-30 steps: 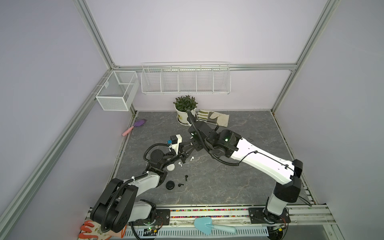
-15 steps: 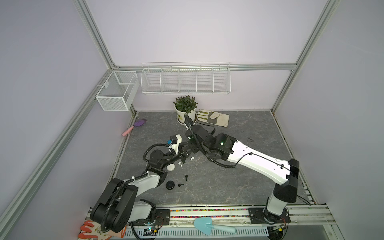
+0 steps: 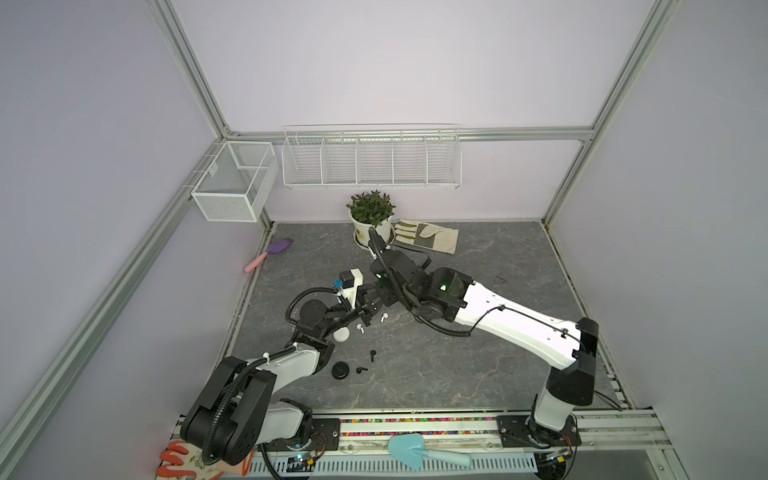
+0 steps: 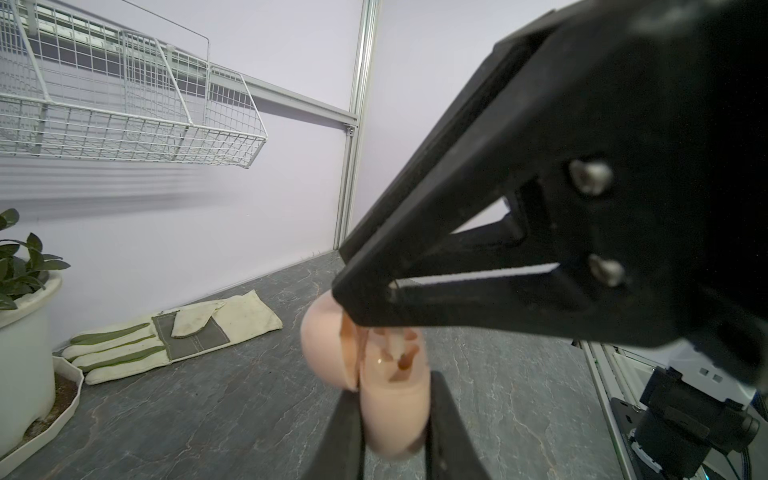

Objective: Insert the wireless bluetooth earbuds into the charging case
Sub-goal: 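Lower the pink earbud into the open case held by the left gripper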

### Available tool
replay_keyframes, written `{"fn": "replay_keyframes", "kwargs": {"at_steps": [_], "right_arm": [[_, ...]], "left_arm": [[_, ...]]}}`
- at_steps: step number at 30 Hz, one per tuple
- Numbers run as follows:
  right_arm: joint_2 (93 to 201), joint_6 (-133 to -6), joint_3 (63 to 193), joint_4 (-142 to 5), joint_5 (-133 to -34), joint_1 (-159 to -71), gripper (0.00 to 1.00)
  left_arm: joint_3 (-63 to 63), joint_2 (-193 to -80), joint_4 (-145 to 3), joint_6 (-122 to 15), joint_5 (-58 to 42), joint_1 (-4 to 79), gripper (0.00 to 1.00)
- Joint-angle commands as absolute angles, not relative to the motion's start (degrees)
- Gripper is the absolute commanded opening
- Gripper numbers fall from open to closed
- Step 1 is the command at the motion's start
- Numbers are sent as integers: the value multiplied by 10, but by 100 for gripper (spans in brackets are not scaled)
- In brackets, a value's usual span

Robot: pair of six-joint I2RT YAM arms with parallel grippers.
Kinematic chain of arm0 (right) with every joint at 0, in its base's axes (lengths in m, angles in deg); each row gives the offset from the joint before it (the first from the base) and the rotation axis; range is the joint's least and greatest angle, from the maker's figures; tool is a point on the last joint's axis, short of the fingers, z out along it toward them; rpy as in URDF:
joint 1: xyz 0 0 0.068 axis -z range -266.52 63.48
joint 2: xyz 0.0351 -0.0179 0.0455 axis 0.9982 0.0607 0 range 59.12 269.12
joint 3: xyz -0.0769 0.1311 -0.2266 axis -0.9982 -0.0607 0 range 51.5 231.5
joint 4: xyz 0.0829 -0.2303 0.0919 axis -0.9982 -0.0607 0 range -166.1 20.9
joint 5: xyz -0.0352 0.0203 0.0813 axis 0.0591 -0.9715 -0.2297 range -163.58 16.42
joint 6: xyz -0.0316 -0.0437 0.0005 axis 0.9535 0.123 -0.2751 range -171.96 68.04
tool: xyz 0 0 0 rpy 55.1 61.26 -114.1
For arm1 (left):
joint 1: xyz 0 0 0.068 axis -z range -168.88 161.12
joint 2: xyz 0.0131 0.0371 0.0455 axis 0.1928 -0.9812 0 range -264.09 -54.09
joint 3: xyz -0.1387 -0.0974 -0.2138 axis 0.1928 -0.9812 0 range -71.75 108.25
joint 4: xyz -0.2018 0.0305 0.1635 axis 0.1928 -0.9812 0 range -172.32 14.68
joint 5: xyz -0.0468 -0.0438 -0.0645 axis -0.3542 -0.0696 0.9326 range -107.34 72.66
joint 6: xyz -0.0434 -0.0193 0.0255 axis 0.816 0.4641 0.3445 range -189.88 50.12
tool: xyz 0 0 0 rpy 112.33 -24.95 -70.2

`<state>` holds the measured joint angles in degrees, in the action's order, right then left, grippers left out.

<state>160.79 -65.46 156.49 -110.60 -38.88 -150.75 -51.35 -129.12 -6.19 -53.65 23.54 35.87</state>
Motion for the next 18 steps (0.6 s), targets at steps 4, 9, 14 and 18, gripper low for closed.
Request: {"fn": "replay_keyframes", "kwargs": {"at_steps": [4,9,14,18], "right_arm": [[1605,-656,1554,-1116,-385,-1512,18],[1606,-656,1550,-1112,-391,-1515,18],[1614,-654,1548,-1112,-396,-1516,19],[1618,-654,1547,-1109,-402,-1517,21]], "left_arm": [[-514,-1276,-41,-534,241,355,0],[-513,-1270,-50,-537,239,355,0],[-516,-1268,-47,-534,240,355,0],[-518,-1263,-48,-535,238,355,0]]}}
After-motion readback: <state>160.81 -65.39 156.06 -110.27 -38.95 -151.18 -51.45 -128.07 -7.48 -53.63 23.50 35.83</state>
